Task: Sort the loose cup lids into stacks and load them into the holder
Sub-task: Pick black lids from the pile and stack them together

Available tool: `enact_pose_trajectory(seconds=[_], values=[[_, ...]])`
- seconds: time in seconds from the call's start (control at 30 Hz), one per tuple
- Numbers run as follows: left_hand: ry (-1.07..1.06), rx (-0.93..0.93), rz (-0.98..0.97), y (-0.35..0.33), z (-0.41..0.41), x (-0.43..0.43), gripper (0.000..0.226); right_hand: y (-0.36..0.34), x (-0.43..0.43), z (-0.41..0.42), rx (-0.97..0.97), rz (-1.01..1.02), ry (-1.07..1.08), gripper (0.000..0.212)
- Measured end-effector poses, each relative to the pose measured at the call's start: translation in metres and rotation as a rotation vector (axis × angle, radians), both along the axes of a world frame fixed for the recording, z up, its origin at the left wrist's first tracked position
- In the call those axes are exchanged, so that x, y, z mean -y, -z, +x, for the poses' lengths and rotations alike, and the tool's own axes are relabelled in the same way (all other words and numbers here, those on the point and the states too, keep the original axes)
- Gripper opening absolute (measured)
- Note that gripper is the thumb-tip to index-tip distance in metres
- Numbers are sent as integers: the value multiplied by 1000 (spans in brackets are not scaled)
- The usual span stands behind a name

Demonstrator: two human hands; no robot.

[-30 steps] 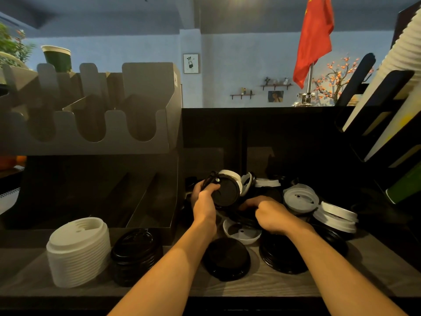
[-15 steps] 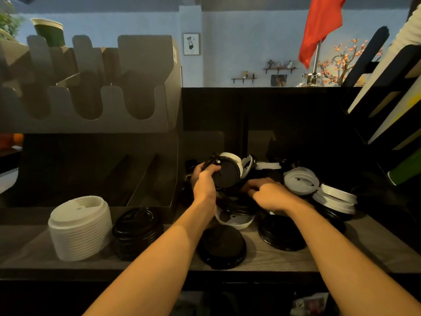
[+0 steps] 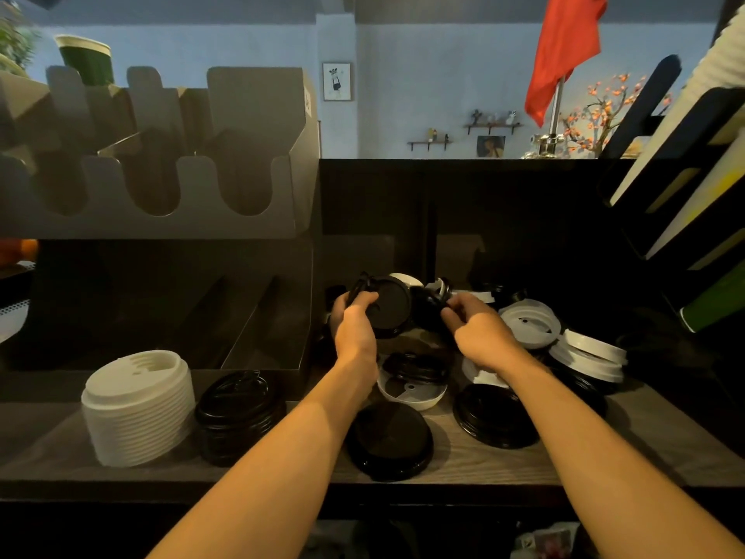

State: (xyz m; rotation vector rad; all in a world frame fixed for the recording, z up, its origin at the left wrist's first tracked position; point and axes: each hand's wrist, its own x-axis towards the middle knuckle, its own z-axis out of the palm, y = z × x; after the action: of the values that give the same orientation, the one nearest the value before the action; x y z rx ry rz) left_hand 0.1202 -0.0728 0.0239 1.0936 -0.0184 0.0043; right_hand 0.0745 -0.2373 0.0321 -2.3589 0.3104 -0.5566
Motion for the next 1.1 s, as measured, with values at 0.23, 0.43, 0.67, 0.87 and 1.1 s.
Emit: enact_pose_trajectory(seconds=[0.23,0.43,0.67,0.87,1.1], values=[[13,5,45,1,3,3,46,-11,-1,-2,287,650,-65,24],[-7,7,63,4,7,4,50,-13,-1,-2,328,789,-87,20],[-88,-4,37,4,12,2,30,-9,2,-2,236,615,81,27],[-31,40,97,4,10,6,32,0,4,-3,14,22,115,24],[25,164,222,3,12,13,48,-5,1,-11,25,-144,65,17]])
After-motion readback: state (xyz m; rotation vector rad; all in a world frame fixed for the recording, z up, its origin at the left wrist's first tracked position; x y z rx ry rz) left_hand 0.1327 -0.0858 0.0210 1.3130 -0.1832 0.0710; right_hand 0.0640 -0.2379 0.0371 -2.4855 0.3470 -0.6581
